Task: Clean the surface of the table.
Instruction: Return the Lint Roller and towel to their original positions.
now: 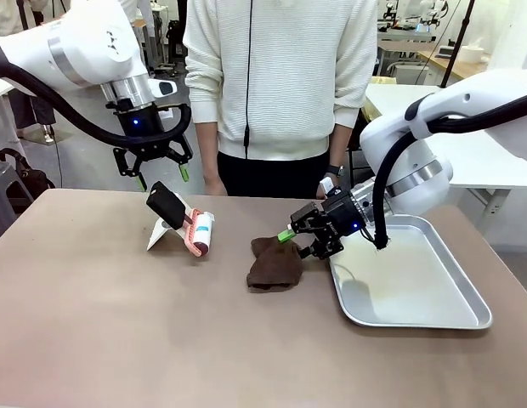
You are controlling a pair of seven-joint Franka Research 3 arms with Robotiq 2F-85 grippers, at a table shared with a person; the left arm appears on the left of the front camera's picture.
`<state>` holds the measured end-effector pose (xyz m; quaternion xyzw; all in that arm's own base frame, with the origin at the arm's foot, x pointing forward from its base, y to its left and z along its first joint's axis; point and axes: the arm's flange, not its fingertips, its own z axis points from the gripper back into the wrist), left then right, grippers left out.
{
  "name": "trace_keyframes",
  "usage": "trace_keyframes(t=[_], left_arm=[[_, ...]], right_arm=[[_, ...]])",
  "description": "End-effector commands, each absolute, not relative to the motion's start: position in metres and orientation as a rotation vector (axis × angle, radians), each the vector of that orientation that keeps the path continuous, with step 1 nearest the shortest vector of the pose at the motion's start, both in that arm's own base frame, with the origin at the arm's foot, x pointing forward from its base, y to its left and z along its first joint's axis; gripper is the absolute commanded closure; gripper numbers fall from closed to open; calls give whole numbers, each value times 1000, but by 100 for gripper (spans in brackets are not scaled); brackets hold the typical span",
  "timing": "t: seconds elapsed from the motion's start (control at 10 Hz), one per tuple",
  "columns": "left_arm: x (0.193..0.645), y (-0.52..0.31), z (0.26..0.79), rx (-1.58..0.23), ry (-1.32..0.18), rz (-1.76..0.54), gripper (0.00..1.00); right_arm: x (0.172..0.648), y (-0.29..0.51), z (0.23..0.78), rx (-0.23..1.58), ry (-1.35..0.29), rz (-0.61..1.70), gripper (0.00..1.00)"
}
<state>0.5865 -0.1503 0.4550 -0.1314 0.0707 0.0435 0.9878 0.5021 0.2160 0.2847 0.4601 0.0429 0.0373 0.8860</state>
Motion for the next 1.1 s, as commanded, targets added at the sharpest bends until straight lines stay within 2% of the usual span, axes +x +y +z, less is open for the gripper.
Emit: trace_keyframes(t=[0.0, 0.2, 0.4, 0.8, 1.0], left_arm=[[573, -136, 460, -221, 152, 119, 0], [554, -116, 471, -270, 159, 93, 0], [522, -82, 487, -423, 136, 30, 0], [428, 7, 477, -946, 47, -165, 0], [396, 37, 452, -1246, -67, -258, 0]], right_arm=[[507, 215, 289, 936, 112, 105, 0], [505, 212, 299, 902, 95, 108, 0], [494, 196, 315, 972, 81, 132, 0], [431, 111, 348, 1256, 59, 57, 0], [386, 48, 358, 1384, -105, -61, 0]])
